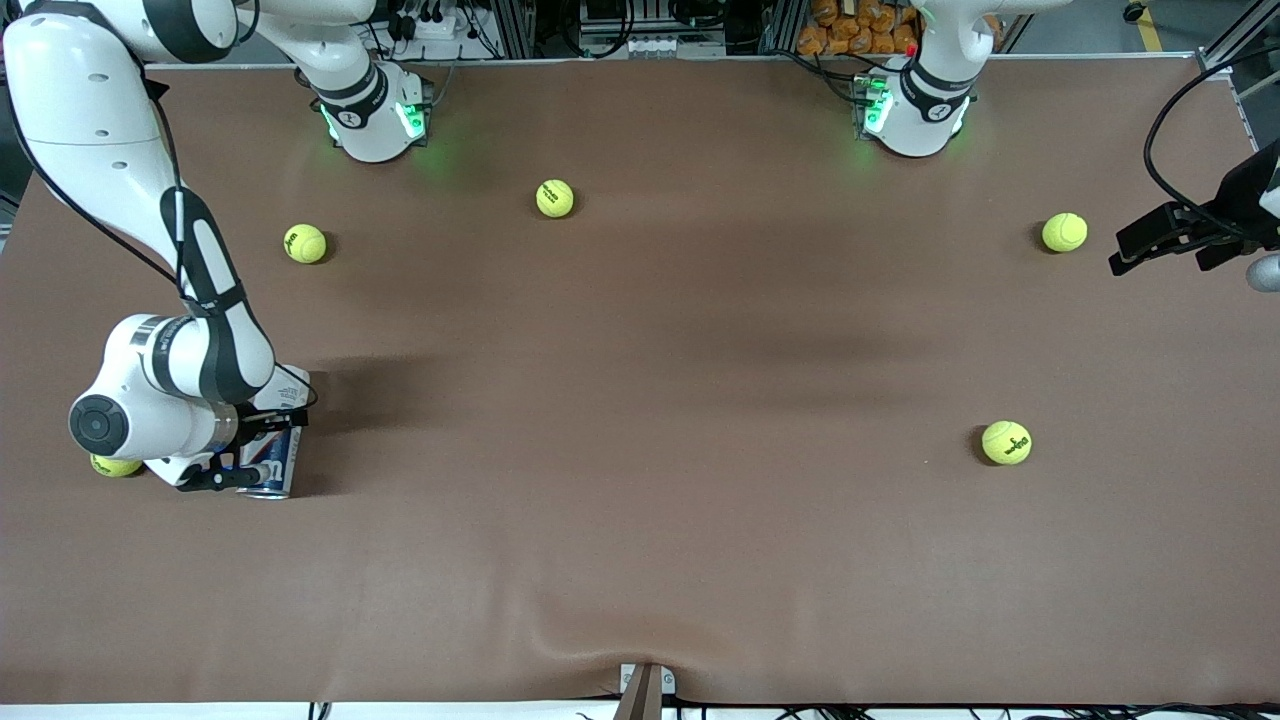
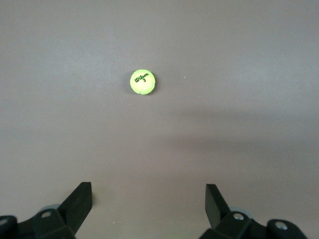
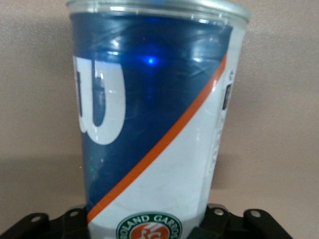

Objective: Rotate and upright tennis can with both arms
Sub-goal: 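Lift the can with the right gripper and carry it toward the table middle, then lower the can lying on its side onto the table middle, then open the right gripper and withdraw while the left gripper reaches the can, then move the left gripper to the end of the lying can, then close the left gripper on the can's end, then lift the can with the left gripper and rotate it upright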

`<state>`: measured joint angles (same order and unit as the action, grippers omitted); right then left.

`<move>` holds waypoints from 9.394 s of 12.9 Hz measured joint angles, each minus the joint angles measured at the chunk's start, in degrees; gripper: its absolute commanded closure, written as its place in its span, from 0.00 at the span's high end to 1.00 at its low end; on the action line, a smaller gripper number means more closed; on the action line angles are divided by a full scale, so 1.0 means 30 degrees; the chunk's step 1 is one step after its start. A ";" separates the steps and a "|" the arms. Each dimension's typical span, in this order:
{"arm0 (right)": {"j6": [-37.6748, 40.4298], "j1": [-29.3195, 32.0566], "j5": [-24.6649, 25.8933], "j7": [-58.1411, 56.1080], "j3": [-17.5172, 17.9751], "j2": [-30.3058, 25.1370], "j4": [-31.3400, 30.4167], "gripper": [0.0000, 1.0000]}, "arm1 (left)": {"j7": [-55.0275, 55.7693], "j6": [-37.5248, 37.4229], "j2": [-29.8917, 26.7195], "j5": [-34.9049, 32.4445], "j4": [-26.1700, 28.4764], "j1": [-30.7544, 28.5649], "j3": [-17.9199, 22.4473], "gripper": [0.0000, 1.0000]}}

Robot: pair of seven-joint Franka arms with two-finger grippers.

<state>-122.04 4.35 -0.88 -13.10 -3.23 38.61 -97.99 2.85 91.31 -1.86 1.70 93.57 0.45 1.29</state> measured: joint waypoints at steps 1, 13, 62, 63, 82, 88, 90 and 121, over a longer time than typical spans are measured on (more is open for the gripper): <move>-0.0006 -0.0001 0.0000 -0.0105 0.0013 -0.0004 0.0005 0.61 | 0.0000 0.0000 0.0000 0.0000 0.0000 0.0000 0.0000 1.00; -0.1718 -0.2363 0.0034 -0.3767 0.4418 -0.0678 0.1986 0.68 | 0.0000 -0.0002 0.0034 0.0000 0.0006 -0.0005 0.0000 1.00; -0.0265 -0.8867 0.7098 0.4147 0.2312 -0.4916 0.4827 1.00 | -0.4391 0.2207 0.5758 1.3617 0.0009 -0.0602 -0.0077 1.00; 0.0644 -0.8475 0.7075 0.4570 0.2305 -0.5654 0.4846 1.00 | -0.5278 0.2318 0.6181 1.4304 0.0015 -0.0587 -0.0109 1.00; 1.1464 -0.0549 0.0135 0.7582 0.2138 -1.4656 0.1555 1.00 | -1.6680 0.3883 1.4925 2.8178 0.0123 0.1854 -0.0528 1.00; 1.3421 0.0108 -0.0049 0.7591 0.2179 -1.4610 0.3435 1.00 | -1.6860 0.5571 1.6400 3.1323 0.0082 0.4184 -0.0559 1.00; 1.3541 0.0109 -0.0129 0.7595 0.2217 -1.4154 0.3432 1.00 | -1.7323 0.5871 1.6909 3.2365 0.0069 0.4785 -0.0560 1.00; 1.3797 0.0143 0.0255 0.5577 0.2357 -1.2355 0.5001 1.00 | -0.5874 0.9939 1.2788 2.5376 -0.1862 0.7351 -0.0317 0.00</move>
<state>-80.65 4.78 -0.12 3.63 3.85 1.54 -82.99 -14.77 121.12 36.50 77.83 87.98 22.50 0.34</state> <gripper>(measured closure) 0.000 0.952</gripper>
